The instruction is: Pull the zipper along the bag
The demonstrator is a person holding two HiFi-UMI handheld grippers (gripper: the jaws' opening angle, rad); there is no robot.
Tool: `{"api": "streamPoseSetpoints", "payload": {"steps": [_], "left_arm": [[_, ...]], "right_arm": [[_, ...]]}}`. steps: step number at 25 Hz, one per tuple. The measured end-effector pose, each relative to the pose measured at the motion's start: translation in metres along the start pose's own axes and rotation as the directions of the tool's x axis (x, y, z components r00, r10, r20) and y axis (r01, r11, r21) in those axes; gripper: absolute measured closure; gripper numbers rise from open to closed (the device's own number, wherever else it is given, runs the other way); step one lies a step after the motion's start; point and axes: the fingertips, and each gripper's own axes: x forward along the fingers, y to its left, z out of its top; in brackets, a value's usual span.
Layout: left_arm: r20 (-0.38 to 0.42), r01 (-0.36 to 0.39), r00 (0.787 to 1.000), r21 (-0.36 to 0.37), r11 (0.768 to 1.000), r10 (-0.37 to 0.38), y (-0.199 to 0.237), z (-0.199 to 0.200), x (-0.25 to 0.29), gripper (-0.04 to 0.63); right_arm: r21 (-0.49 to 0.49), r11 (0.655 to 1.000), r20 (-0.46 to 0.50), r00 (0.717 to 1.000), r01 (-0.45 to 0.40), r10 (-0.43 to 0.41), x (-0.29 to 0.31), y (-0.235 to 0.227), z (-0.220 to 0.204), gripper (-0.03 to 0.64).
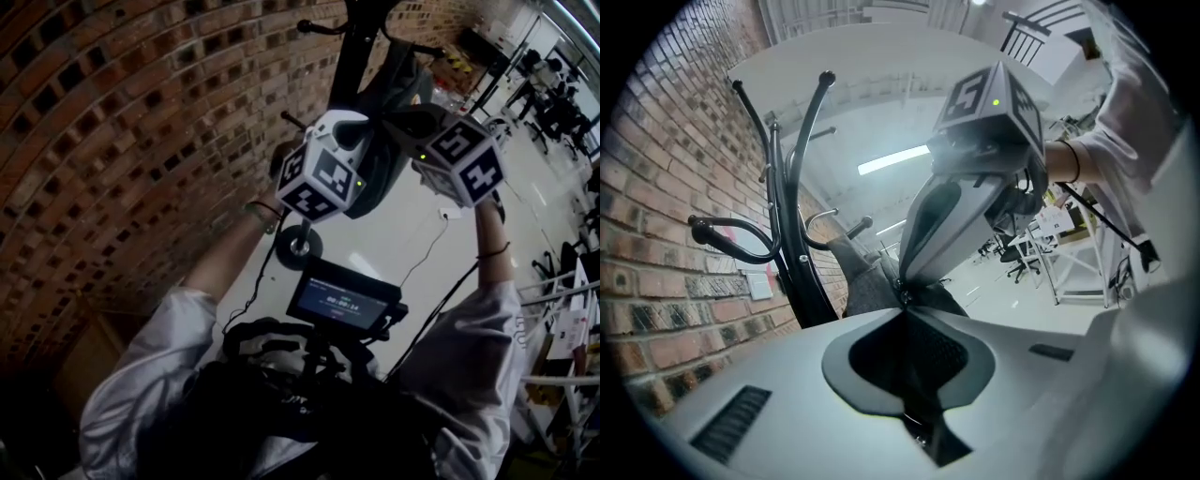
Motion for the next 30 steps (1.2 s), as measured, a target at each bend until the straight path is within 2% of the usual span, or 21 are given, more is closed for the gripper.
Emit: {"api": "streamPoseSetpoints", "payload": {"steps": [6,9,11,13,15,17,20,23,27,30], "left_arm": [[0.072,-0.099,0.992,-0.035,0.995,0.101,0.004,0.002,-0.009,0.571],[0.105,-0.115,0.986,-0.111,0.987,0.126,0.005,0.001,-0.015,0.571],[0.092,-0.122,0.986,-0.147,0.981,0.137,0.008,-0.003,-0.021,0.571],[0.092,-0.115,0.987,-0.188,0.975,0.134,0.007,-0.01,-0.026,0.571],[0.099,-0.098,0.987,-0.26,0.961,0.128,0.004,-0.022,-0.031,0.571],[0.068,-0.101,0.989,-0.318,0.943,0.129,0.003,-0.042,-0.038,0.571],[0.006,-0.131,0.99,-0.371,0.919,0.143,0.003,-0.074,-0.054,0.571],[-0.021,-0.155,0.987,-0.428,0.89,0.162,0.002,-0.095,-0.07,0.571],[-0.057,-0.18,0.983,-0.5,0.847,0.175,-0.005,-0.118,-0.086,0.571],[-0.09,-0.191,0.981,-0.533,0.824,0.169,-0.017,-0.139,-0.092,0.571]], "right_arm": [[0.036,0.997,0.134,0.988,0.068,-0.072,-0.003,-0.001,0.006,0.601],[0.062,0.991,0.183,0.975,0.117,-0.126,-0.004,-0.001,0.007,0.573],[0.111,0.988,0.212,0.968,0.11,-0.132,-0.005,0.0,0.007,0.541],[0.161,0.982,0.238,0.962,0.099,-0.136,-0.008,0.001,0.004,0.541],[0.21,0.974,0.261,0.955,0.089,-0.144,-0.012,0.004,-0.003,0.541],[0.254,0.963,0.274,0.949,0.085,-0.155,-0.017,0.011,-0.015,0.541],[0.322,0.943,0.288,0.941,0.08,-0.178,-0.022,0.025,-0.035,0.543],[0.399,0.916,0.31,0.933,0.049,-0.185,-0.022,0.043,-0.055,0.543],[0.515,0.857,0.365,0.908,-0.012,-0.206,-0.016,0.068,-0.078,0.543],[0.591,0.806,0.357,0.908,-0.038,-0.218,-0.005,0.089,-0.095,0.546]]}}
